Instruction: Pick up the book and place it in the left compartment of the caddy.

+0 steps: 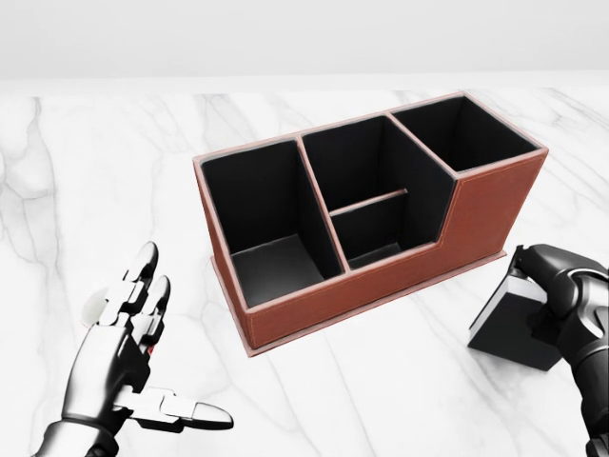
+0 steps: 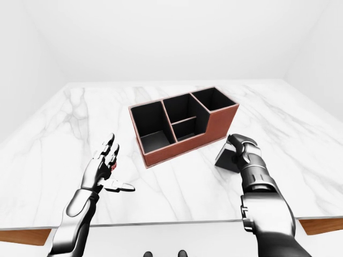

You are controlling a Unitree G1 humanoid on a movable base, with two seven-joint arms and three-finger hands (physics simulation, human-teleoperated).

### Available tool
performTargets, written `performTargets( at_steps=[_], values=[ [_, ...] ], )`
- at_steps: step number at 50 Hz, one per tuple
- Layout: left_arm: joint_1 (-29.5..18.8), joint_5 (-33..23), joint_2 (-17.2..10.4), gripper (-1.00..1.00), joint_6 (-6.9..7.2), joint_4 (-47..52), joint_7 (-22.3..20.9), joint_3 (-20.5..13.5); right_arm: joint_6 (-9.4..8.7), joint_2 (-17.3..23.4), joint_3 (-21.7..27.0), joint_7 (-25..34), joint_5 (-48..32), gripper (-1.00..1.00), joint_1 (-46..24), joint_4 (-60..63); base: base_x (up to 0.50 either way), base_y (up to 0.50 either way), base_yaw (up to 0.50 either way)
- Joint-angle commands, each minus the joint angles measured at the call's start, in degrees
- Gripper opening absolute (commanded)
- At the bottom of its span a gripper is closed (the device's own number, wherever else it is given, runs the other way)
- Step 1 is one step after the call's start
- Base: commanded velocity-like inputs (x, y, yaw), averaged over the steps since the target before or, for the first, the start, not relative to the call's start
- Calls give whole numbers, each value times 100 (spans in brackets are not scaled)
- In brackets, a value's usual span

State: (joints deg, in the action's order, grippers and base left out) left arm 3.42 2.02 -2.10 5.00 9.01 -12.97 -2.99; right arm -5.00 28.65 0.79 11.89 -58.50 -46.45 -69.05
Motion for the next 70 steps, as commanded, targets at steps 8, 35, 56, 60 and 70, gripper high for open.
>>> performTargets(
  at_steps=[8,35,56,60,70],
  values=[
    [96,-41,8,100,0,116,-22,33,0,-210,-139,265,-191,-100,223,1010,0,0,0],
    [47,-22,1,100,0,57,-79,10,0,-1615,-6,2811,-1630,-100,483,5819,0,0,0],
    [11,89,-35,100,0,112,-164,-97,0,-2022,-27,2811,-1602,-100,-662,5875,0,0,0],
    [3,79,-33,100,0,86,-162,-88,0,-2121,-94,2811,-1312,-100,-785,5571,0,0,0],
    [-7,81,-39,100,0,52,-162,-101,0,-2386,-188,1850,-260,-100,-945,4377,0,0,0]
  ],
)
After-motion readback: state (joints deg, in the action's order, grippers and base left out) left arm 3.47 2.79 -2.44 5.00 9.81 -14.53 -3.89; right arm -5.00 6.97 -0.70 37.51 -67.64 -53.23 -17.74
